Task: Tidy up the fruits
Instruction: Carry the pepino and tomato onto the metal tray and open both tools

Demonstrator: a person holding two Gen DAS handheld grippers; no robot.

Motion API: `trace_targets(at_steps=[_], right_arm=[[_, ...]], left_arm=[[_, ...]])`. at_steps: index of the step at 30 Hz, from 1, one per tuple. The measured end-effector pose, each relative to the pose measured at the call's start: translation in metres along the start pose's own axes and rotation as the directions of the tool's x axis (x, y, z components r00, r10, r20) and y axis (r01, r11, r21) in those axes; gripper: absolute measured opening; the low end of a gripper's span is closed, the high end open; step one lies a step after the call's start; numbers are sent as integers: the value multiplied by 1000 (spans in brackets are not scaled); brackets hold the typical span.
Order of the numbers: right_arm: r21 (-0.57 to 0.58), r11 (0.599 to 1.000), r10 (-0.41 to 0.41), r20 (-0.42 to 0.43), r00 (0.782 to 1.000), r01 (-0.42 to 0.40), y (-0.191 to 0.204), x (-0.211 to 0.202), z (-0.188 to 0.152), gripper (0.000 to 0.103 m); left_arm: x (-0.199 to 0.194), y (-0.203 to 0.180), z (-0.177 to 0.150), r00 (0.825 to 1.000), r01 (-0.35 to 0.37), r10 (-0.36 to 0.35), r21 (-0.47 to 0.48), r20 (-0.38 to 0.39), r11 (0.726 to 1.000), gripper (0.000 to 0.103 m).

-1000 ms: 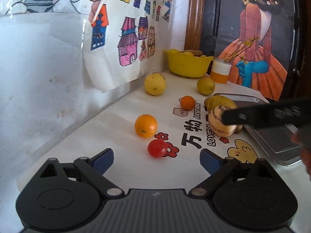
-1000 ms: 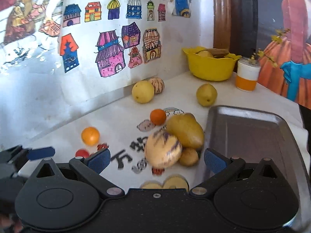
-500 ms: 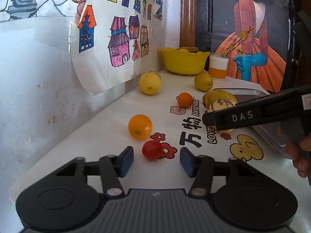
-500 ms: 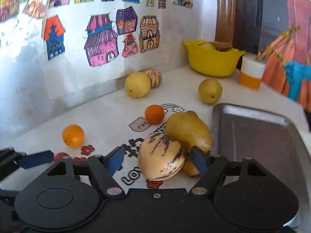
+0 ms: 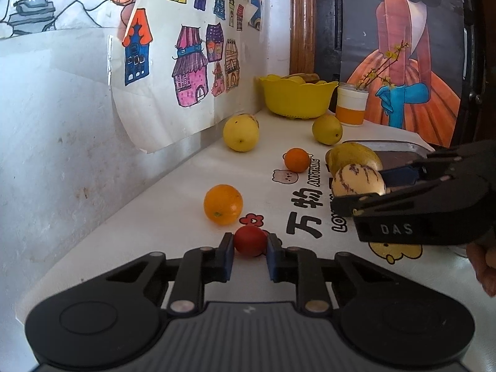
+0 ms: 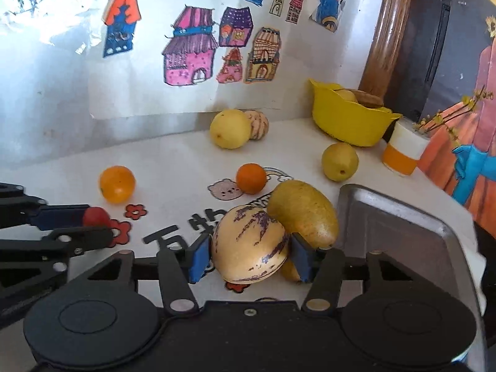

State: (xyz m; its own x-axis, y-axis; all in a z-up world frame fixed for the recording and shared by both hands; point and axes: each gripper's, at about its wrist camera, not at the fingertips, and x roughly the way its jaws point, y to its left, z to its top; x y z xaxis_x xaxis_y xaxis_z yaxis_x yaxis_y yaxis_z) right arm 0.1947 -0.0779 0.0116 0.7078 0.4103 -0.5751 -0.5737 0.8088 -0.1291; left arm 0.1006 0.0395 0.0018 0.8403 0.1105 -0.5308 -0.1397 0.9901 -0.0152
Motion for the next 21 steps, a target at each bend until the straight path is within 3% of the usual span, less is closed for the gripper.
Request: trace_targets(at_steps=[10,18,21], right_arm=[[131,989,62,92,994,-74,-33,-44,-3,57],[299,950,63,100,993,-90,-124,-60,19,57],[268,963,0,87,996,-23,-155,-49,23,57]], left_arm=[[3,-17,23,993,114,-114,-31,-10,993,23],[31,-55,83,980,196,-195,-27,24,980,23],[52,-71,105,975,221,-220,-43,33,974,23]])
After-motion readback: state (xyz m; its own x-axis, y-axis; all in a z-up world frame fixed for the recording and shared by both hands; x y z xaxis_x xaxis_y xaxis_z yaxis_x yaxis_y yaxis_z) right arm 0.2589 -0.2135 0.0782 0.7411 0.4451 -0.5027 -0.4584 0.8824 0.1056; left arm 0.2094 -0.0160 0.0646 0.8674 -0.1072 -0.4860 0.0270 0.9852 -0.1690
